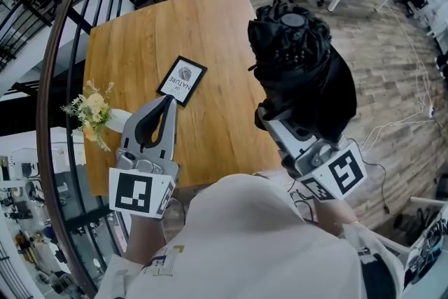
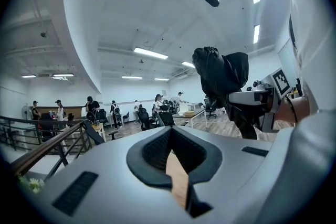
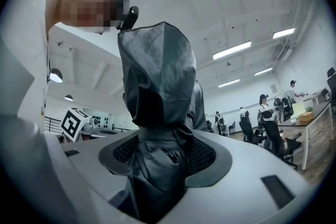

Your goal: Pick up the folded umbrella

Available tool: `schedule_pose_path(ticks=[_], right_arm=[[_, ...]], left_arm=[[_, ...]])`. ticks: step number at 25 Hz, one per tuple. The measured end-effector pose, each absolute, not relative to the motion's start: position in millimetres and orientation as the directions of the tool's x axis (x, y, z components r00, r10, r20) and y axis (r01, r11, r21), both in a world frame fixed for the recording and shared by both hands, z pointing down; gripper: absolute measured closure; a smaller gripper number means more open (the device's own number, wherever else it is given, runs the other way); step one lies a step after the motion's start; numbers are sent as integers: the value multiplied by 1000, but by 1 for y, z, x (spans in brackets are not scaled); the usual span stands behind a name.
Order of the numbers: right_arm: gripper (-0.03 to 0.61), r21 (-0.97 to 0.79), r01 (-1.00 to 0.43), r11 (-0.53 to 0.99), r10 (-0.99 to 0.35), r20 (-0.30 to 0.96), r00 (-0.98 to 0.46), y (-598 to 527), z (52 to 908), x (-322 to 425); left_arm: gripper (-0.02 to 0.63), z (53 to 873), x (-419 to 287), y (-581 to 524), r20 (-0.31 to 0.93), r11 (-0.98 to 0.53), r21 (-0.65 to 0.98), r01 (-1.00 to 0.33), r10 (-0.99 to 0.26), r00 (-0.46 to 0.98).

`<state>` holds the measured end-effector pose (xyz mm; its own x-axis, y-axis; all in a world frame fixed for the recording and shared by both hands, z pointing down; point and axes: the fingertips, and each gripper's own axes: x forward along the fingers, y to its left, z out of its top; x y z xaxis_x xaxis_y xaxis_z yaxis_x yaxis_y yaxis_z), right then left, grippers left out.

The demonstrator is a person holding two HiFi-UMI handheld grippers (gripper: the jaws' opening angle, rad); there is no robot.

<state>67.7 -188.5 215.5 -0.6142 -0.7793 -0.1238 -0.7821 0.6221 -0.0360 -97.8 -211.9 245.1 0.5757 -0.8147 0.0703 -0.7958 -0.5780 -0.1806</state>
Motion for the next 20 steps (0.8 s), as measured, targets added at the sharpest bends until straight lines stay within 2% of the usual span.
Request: schedule_pose_path(ticks=[20], right_arm=[[313, -45, -782, 622, -781, -103, -615, -184, 217, 68]], left_arm=[[598, 252, -98, -203, 93, -580, -179, -795, -814, 573]])
